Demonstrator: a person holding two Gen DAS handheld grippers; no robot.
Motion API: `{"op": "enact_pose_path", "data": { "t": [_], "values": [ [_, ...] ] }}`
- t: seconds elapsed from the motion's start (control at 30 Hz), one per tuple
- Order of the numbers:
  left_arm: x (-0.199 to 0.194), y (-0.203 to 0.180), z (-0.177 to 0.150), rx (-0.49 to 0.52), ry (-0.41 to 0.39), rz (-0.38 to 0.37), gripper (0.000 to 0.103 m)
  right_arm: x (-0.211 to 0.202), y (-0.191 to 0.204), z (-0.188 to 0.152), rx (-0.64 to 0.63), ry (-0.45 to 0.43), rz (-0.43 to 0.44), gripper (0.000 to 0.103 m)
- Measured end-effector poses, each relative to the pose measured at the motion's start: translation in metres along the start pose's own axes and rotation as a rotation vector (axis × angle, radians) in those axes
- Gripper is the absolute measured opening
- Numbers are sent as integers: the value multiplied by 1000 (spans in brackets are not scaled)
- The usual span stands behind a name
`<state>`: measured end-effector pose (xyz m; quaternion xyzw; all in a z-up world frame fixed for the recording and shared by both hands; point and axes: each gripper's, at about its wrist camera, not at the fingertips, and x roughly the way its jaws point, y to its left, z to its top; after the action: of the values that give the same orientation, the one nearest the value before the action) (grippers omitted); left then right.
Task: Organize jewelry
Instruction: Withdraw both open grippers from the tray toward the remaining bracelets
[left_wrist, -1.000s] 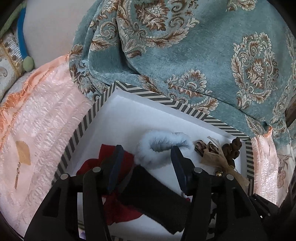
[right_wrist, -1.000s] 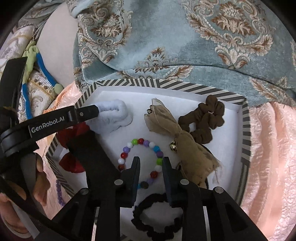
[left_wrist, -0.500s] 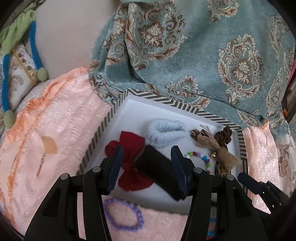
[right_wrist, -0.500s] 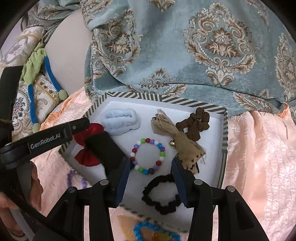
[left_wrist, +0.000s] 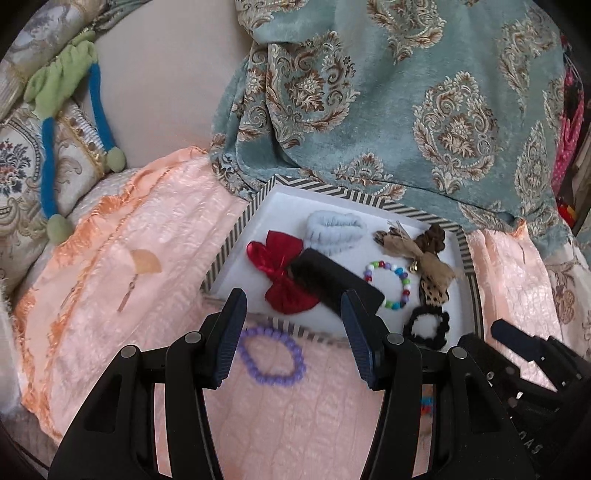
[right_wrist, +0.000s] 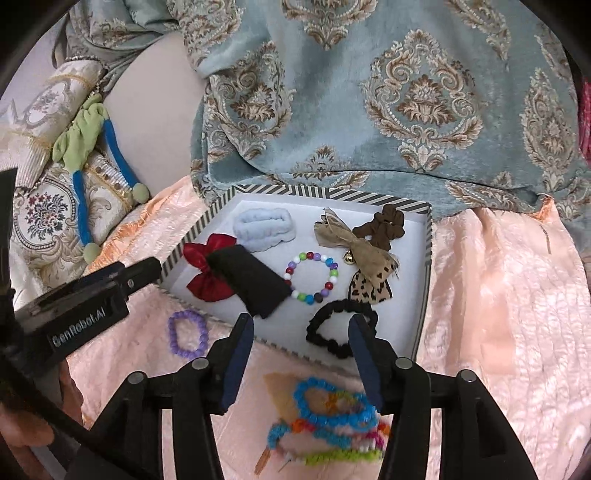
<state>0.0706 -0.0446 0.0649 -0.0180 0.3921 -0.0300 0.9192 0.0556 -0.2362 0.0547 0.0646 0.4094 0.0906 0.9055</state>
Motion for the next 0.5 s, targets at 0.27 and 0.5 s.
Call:
{"op": "enact_pose_path", "data": {
  "t": [0.27, 0.5],
  "values": [
    [-26, -4, -24, 12, -8, 10, 53, -30, 6, -20, -9, -13, -2, 52],
    [-50, -13, -44, 18, -16, 3, 53, -53, 13, -32, -15, -34, -2, 56]
  ]
}}
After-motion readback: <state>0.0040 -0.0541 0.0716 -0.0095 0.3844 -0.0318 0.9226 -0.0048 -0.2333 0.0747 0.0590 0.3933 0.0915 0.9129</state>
